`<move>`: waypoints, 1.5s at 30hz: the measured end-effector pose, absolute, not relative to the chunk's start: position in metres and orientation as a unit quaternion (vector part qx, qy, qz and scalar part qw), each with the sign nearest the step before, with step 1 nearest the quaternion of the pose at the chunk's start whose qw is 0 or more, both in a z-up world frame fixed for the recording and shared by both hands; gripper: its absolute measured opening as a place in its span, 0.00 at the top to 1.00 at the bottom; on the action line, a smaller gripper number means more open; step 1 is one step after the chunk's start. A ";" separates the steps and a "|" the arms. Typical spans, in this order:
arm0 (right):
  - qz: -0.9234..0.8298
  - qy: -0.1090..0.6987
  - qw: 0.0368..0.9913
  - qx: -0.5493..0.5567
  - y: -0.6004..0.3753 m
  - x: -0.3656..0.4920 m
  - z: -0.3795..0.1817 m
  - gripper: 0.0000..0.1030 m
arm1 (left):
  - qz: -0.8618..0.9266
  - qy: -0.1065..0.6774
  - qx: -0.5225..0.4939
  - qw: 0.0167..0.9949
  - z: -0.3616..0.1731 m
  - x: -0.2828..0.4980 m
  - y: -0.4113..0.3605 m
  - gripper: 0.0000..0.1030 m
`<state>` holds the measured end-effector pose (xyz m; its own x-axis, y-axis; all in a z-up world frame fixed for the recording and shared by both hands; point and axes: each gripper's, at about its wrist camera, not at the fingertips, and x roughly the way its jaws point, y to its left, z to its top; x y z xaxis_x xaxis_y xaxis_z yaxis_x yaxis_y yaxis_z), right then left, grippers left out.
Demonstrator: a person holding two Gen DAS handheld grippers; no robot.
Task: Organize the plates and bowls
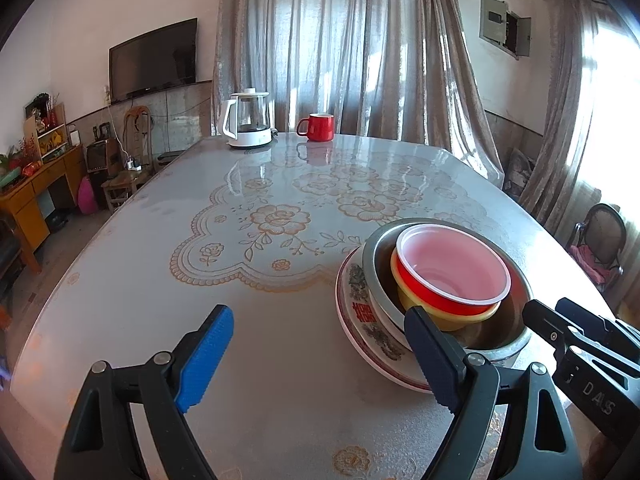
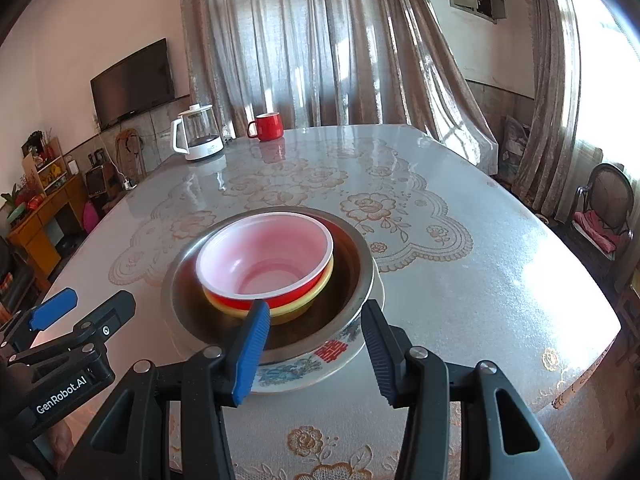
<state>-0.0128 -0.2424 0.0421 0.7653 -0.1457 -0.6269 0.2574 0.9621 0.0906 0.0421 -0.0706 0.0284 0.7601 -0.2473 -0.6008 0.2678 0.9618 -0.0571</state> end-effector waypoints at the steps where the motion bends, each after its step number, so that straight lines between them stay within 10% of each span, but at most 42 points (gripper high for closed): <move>1: -0.108 0.325 0.936 0.085 -0.242 -0.013 0.042 0.53 | -0.137 0.318 0.016 0.938 0.028 0.042 -0.071 0.15; 45: -0.106 0.326 0.936 0.084 -0.242 -0.011 0.040 0.53 | -0.143 0.316 0.024 0.938 0.028 0.042 -0.072 0.14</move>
<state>-0.0106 -0.2420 0.0404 0.7647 -0.1441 -0.6280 0.2543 0.9631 0.0887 0.0421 -0.0725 0.0279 0.7594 -0.2521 -0.5998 0.2829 0.9581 -0.0445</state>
